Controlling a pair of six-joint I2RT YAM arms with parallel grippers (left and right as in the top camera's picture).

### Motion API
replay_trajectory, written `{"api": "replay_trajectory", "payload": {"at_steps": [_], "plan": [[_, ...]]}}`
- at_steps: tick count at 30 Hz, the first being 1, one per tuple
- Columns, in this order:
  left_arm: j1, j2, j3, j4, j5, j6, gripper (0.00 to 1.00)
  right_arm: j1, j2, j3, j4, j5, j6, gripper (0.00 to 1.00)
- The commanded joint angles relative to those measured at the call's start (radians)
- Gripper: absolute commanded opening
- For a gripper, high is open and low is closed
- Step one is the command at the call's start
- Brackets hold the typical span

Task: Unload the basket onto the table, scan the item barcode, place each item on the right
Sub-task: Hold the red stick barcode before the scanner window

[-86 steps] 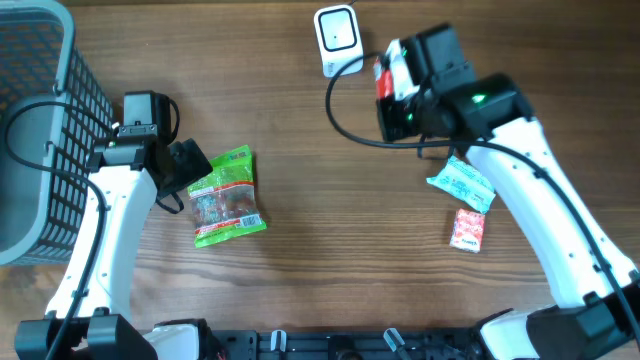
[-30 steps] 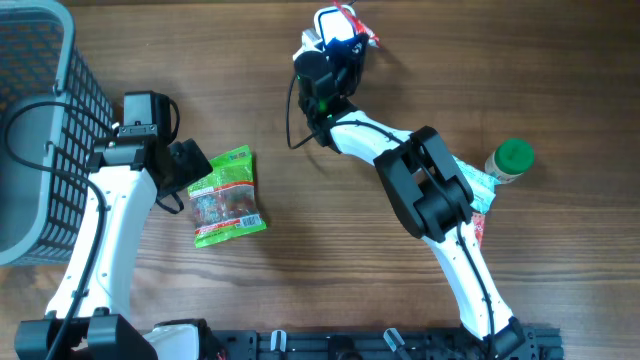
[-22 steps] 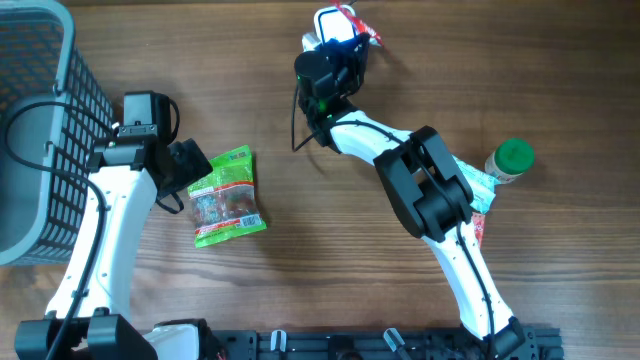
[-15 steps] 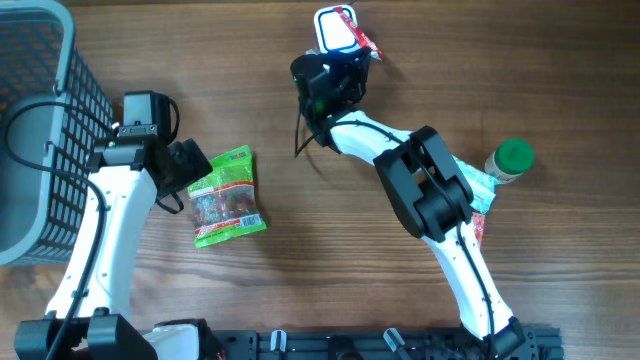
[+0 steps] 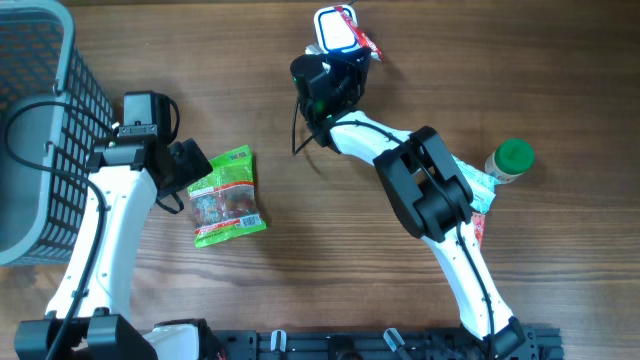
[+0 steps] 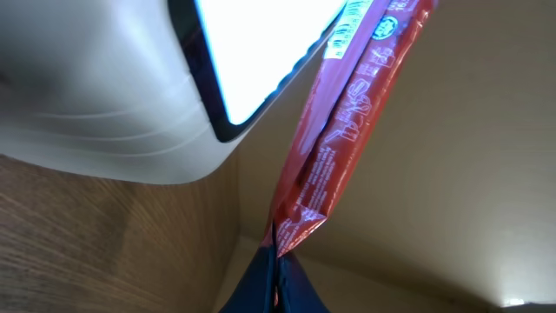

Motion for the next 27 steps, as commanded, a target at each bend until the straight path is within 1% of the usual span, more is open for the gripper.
{"api": "replay_trajectory", "payload": {"at_steps": [1,6,11,13,20,24,27], "plan": [[0.004,-0.003,0.014,0.000,0.002,0.008,1.00,0.006,0.006,0.005,0.055,0.068,0.023,0.04],[0.005,-0.003,0.014,0.000,0.002,0.008,1.00,0.006,0.006,0.005,0.088,0.115,0.053,0.04],[0.005,-0.003,0.014,0.000,0.002,0.008,1.00,0.017,0.006,0.005,0.079,0.118,0.285,0.04],[0.005,-0.003,0.014,0.000,0.002,0.008,1.00,0.037,0.006,0.005,0.056,0.093,0.324,0.04],[0.004,-0.003,0.014,0.000,0.002,0.008,1.00,0.095,0.008,0.003,-0.045,0.050,0.370,0.04],[0.005,-0.003,0.014,0.000,0.002,0.008,1.00,0.090,0.008,0.003,-0.142,0.051,0.489,0.04],[0.005,-0.003,0.014,0.000,0.002,0.008,1.00,0.071,-0.001,0.003,-0.145,0.062,0.558,0.04]]}}
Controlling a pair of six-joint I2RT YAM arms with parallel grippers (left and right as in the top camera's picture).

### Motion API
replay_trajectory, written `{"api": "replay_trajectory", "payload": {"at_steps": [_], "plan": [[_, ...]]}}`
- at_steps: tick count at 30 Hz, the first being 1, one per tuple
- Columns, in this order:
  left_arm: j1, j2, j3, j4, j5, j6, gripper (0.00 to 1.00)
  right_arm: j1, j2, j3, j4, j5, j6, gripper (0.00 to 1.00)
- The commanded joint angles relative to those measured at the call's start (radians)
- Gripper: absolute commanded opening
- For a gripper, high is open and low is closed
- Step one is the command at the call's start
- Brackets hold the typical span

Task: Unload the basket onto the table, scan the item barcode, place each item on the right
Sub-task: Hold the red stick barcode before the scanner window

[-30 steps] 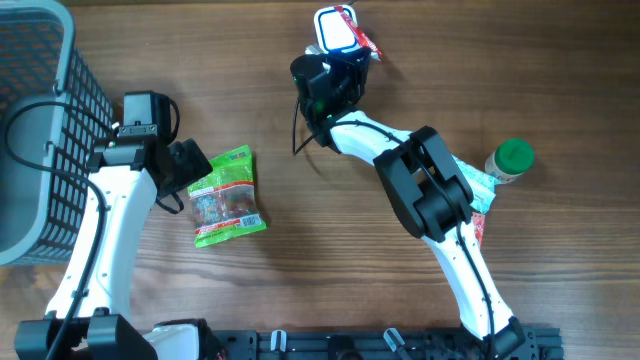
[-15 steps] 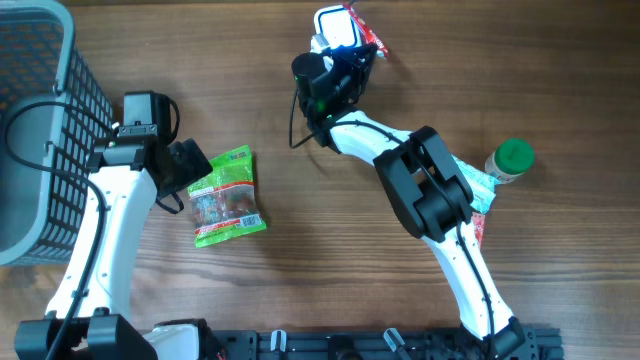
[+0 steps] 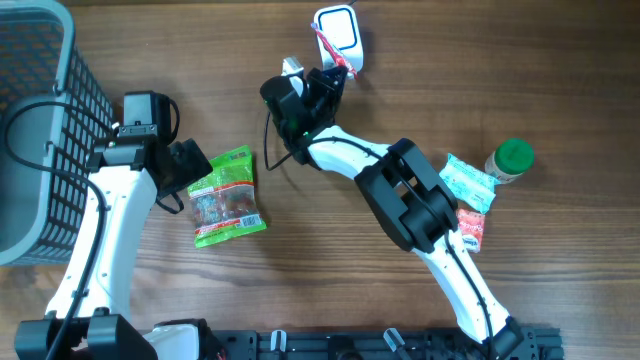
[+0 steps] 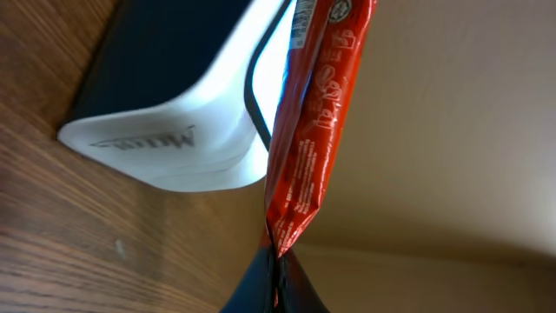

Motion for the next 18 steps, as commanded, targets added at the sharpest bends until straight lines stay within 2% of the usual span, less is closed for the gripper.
{"api": "replay_trajectory", "payload": {"at_steps": [1,6,10,13,18], "plan": [[0.004,-0.003,0.014,0.000,0.002,0.008,1.00,-0.039,-0.009,0.003,0.002,0.007,0.146,0.04],[0.005,-0.003,0.014,0.000,0.002,0.008,1.00,-0.045,-0.054,0.003,0.014,0.023,0.212,0.04],[0.004,-0.003,0.014,0.000,0.002,0.008,1.00,-0.048,-0.056,0.003,-0.043,0.011,0.187,0.04],[0.005,-0.003,0.014,0.000,0.002,0.008,1.00,-0.051,-0.056,0.003,-0.185,-0.033,0.306,0.04],[0.005,-0.003,0.014,0.000,0.002,0.008,1.00,-0.075,-0.056,0.003,-0.425,-0.223,0.597,0.04]]}}
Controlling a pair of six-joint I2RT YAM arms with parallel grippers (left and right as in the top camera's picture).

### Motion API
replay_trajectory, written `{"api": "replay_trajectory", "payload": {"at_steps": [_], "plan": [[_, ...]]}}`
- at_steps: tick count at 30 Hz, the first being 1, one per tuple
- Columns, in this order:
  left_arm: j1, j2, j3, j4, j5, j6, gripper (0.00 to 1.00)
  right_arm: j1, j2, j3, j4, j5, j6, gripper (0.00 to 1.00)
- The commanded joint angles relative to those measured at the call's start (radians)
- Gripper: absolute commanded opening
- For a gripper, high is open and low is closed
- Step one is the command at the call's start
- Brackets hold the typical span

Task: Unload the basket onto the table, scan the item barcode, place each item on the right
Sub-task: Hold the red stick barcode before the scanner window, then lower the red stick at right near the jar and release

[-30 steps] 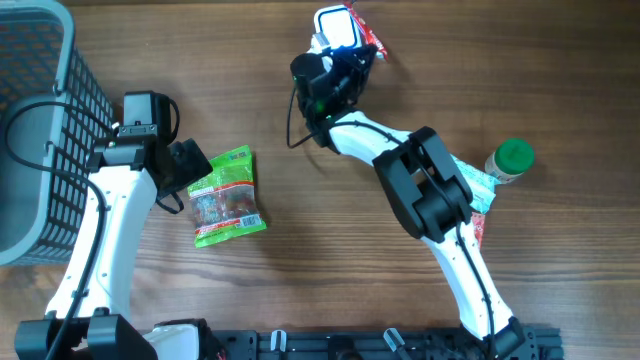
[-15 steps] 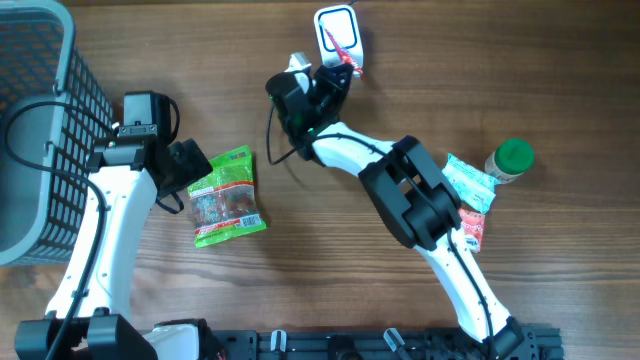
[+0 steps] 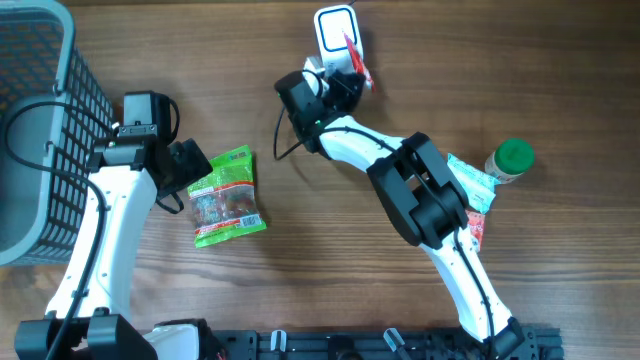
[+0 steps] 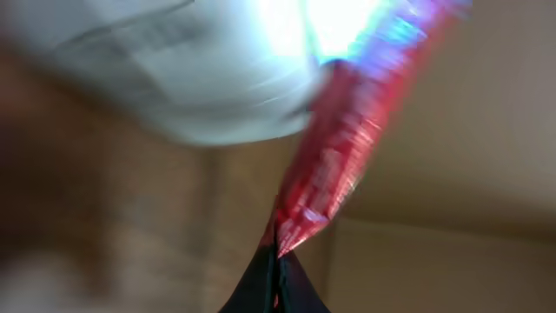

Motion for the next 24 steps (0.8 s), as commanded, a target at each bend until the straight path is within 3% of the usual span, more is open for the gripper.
{"api": "replay_trajectory", "payload": {"at_steps": [1,7,10,16,21,24], "plan": [[0.005,-0.003,0.014,0.000,0.002,0.008,1.00,-0.026,-0.034,0.001,-0.071,-0.128,0.298,0.04],[0.005,-0.003,0.014,0.000,0.002,0.008,1.00,-0.029,-0.123,0.001,-0.100,-0.146,0.348,0.04],[0.005,-0.003,0.014,0.000,0.002,0.008,1.00,-0.029,-0.248,0.001,-0.213,-0.171,0.440,0.04],[0.005,-0.003,0.014,0.000,0.002,0.008,1.00,-0.047,-0.537,0.001,-0.768,-0.427,0.780,0.04],[0.005,-0.003,0.014,0.000,0.002,0.008,1.00,-0.142,-0.629,0.000,-1.201,-0.915,0.823,0.04],[0.005,-0.003,0.014,0.000,0.002,0.008,1.00,-0.214,-0.628,-0.082,-1.251,-0.997,0.859,0.04]]}}
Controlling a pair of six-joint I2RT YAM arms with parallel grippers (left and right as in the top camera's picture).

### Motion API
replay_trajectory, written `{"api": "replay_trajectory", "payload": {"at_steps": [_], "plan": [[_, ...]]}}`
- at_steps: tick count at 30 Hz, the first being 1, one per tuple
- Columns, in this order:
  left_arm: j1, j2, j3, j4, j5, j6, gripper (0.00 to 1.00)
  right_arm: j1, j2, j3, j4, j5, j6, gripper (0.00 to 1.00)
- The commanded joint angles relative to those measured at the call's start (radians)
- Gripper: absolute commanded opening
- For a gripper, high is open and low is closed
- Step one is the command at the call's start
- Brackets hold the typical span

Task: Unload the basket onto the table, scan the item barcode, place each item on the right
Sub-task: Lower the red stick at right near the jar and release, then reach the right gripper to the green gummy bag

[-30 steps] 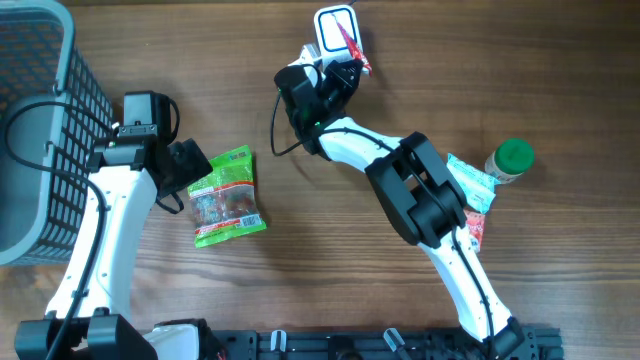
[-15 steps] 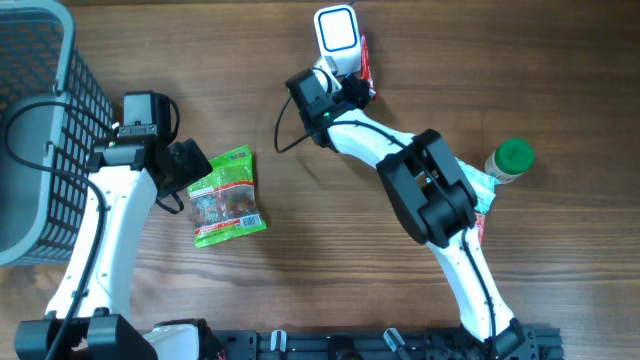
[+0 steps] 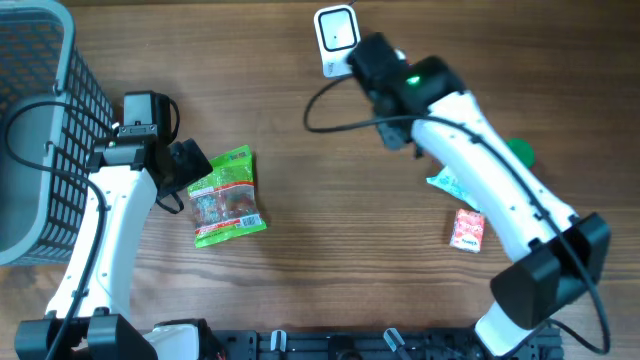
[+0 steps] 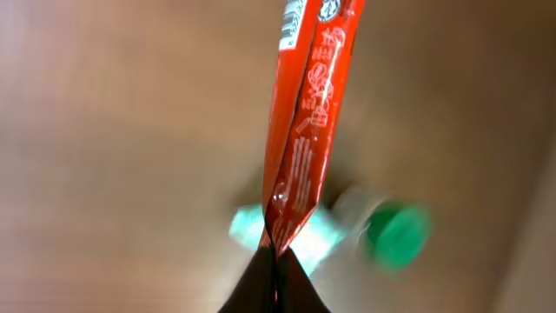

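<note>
My right gripper [image 4: 278, 254] is shut on the bottom edge of a long red snack packet [image 4: 306, 113], which stands up from the fingertips with white print and a barcode strip near its top. In the overhead view the packet is hidden beneath the right arm [image 3: 440, 100], which now reaches over the right half of the table. The white barcode scanner [image 3: 336, 29] stands at the far edge, just left of the right wrist. My left gripper [image 3: 186, 168] rests beside a green snack bag [image 3: 226, 195]; its jaws cannot be made out.
Under the right wrist lie a teal packet [image 4: 326, 236] and a green-lidded bottle [image 4: 396, 233], both blurred. A small red packet [image 3: 468, 229] lies at the right. A grey wire basket [image 3: 40, 120] fills the far left corner.
My right gripper, still holding the red packet, has moved from right in front of the scanner's lit face to over the teal packet and green-lidded bottle. The left arm is unchanged.
The red packet was held to the right of the scanner's lit window, then edge-on across its front, then blurred close before the bright window. Now it hangs over the table's right side, away from the scanner. The left arm stayed by the green bag throughout.
</note>
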Motion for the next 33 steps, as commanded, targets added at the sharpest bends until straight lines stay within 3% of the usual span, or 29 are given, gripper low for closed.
{"api": "replay_trajectory", "payload": {"at_steps": [1,6,10,11,13,15,16,17,18,21,25,27,29,33], "plan": [[0.005,-0.003,0.014,0.000,0.002,0.008,1.00,-0.093,0.027,-0.125,-0.016,-0.235,0.108,0.04],[0.005,-0.003,0.014,0.000,0.002,0.008,1.00,-0.212,0.027,-0.354,0.024,-0.102,0.280,0.04],[0.004,-0.003,0.014,0.000,0.002,0.008,1.00,-0.240,0.027,-0.451,0.084,-0.082,0.279,0.07],[0.004,-0.003,0.014,0.000,0.002,0.008,1.00,-0.240,0.027,-0.462,0.094,-0.082,0.278,0.24],[0.005,-0.003,0.014,0.000,0.002,0.008,1.00,-0.240,0.027,-0.476,0.103,-0.081,0.278,0.46],[0.005,-0.003,0.014,0.000,0.002,0.008,1.00,-0.240,0.026,-0.473,0.119,-0.080,0.263,0.49],[0.005,-0.003,0.014,0.000,0.002,0.008,1.00,-0.240,0.024,-0.460,0.125,-0.081,0.244,0.72],[0.005,-0.003,0.014,0.000,0.002,0.008,1.00,-0.239,0.024,-0.441,0.122,-0.082,0.229,0.84],[0.005,-0.003,0.014,0.000,0.002,0.008,1.00,-0.239,0.024,-0.416,0.106,-0.085,0.225,0.88],[0.005,-0.003,0.014,0.000,0.002,0.008,1.00,-0.234,0.024,-0.317,0.051,-0.154,0.208,0.88],[0.005,-0.003,0.014,0.000,0.002,0.008,1.00,-0.181,0.023,-0.208,0.140,-0.666,0.038,0.86],[0.005,-0.003,0.014,0.000,0.002,0.008,1.00,-0.131,0.023,-0.209,0.276,-0.876,0.048,0.86],[0.005,-0.003,0.014,0.000,0.002,0.008,1.00,-0.074,0.026,-0.222,0.409,-0.941,0.106,0.86],[0.005,-0.003,0.014,0.000,0.002,0.008,1.00,0.089,0.041,-0.260,0.678,-0.800,0.304,0.91]]}}
